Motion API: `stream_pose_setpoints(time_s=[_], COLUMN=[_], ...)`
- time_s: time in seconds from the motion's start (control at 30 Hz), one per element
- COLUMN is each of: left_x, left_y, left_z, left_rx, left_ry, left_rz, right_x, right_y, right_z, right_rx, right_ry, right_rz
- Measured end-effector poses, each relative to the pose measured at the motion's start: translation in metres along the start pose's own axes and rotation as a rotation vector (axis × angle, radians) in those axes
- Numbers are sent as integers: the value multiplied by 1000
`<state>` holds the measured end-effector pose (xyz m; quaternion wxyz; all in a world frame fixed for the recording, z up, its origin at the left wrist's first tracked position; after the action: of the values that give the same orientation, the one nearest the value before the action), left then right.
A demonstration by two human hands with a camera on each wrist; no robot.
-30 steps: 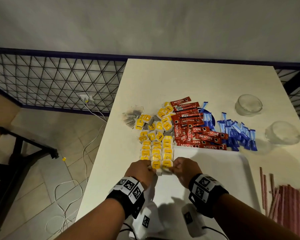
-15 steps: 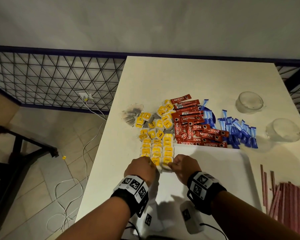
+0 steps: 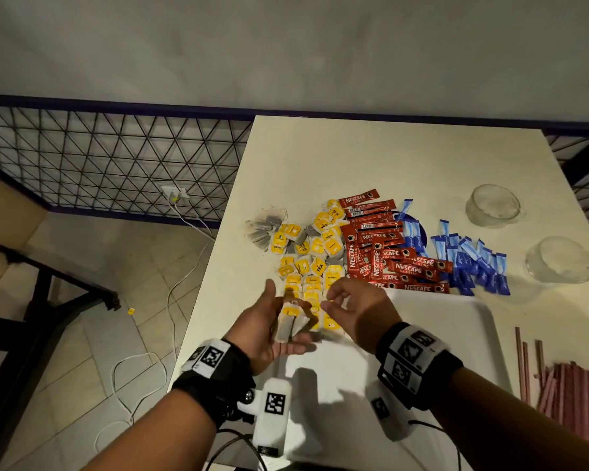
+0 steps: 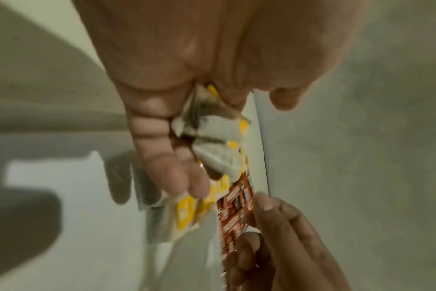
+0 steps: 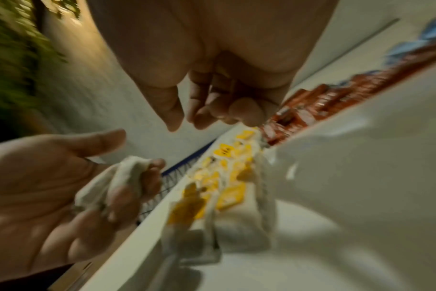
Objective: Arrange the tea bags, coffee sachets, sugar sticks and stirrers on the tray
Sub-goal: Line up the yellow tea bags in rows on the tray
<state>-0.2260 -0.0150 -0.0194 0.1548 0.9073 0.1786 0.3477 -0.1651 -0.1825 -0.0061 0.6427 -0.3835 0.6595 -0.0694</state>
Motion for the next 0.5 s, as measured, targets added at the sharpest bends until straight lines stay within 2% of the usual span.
stream_pose_setpoints(time_s=[0.07,0.2,0.27,0.4,0.5], left_x=[1,2,5,8,9], left_y=[-4,-4,-1,2,1], left_z=[-1,-7,-11,-17,-20], left_rx=[-88,-129,-129,-153,-153], left_ry=[-25,-4,16,24,29], left_rz=[-198,-227,-226,-176,-134], right_x=[-17,-40,-47,-51,-49], right_y=[3,11,14,16,16], right_z=[1,2,0,3,8], right_rx=[-87,-224,-245,-184,-226], right_ry=[-136,-313,-321,-304,-277], right_rz=[-32,-172,-213,-179,-161])
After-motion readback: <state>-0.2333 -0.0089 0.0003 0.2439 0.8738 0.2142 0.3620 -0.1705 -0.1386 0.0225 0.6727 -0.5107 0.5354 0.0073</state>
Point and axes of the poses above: each hand's wrist, its own z-axis towards the middle knuckle, its own y-axis out of the palm, x = y × z, the point moved 2 cm from there along z, towards the middle knuckle, and after that the axes turned 3 degrees about z, right-handed, at the moved point
